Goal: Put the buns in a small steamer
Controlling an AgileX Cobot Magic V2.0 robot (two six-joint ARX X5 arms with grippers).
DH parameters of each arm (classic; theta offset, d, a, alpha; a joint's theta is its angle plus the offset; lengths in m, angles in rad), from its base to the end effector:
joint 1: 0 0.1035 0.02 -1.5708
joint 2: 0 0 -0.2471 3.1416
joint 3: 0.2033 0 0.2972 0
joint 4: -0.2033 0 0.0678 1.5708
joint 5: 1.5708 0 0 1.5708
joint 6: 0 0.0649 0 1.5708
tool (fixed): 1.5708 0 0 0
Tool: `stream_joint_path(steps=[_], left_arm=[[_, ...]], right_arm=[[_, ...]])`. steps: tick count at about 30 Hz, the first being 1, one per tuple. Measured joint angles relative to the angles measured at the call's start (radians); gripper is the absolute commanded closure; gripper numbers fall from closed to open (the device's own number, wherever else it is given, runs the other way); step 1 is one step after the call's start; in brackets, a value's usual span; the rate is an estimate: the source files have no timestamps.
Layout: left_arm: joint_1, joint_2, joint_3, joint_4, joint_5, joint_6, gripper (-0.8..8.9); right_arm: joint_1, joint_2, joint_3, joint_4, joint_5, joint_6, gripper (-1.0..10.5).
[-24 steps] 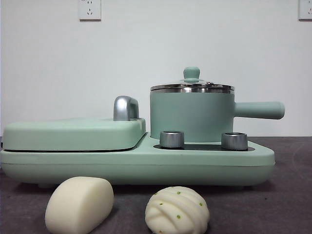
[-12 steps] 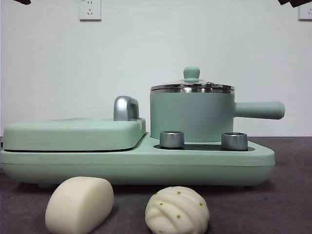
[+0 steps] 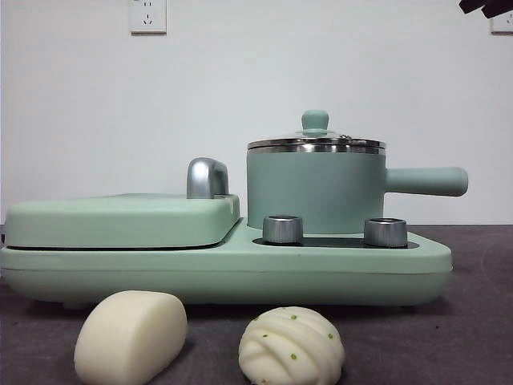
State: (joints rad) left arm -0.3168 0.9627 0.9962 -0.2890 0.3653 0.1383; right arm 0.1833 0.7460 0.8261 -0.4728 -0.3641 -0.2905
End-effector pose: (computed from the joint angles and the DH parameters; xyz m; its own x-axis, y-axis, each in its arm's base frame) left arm 0.2702 -0.1130 0.3436 0.7474 -0.6210 -0.2360 0.6466 0.7616 0.0440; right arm 0.2343 0.0669 0.3052 0.7839 0.5075 -0.3576 -0.5809 0.8029 -0.1341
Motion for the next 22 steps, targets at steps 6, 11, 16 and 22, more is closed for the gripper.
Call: stream_joint_path(steps=[6,11,16,22], left_arm=[[-0.128,0.154,0.001,0.142,0.000,0.000,5.15],[-0.211,0.301,0.001,0.322,0.000,0.000,5.15],[-0.267,0.439,0.001,0.494,-0.004,-0.001,5.37],[-0.311,0.570,0.014,0.616,-0.005,-0.034,5.36]], right_arm=[[0.006,0.000,0.000,-0.005,0.000,0.000,7.2],[0.006,0.000,0.000,-0.005,0.000,0.026,7.2],[0.006,0.000,0.000,-0.006,0.000,0.038,7.2],[0.006,0.000,0.000,-0.006,0.000,0.062,7.2]])
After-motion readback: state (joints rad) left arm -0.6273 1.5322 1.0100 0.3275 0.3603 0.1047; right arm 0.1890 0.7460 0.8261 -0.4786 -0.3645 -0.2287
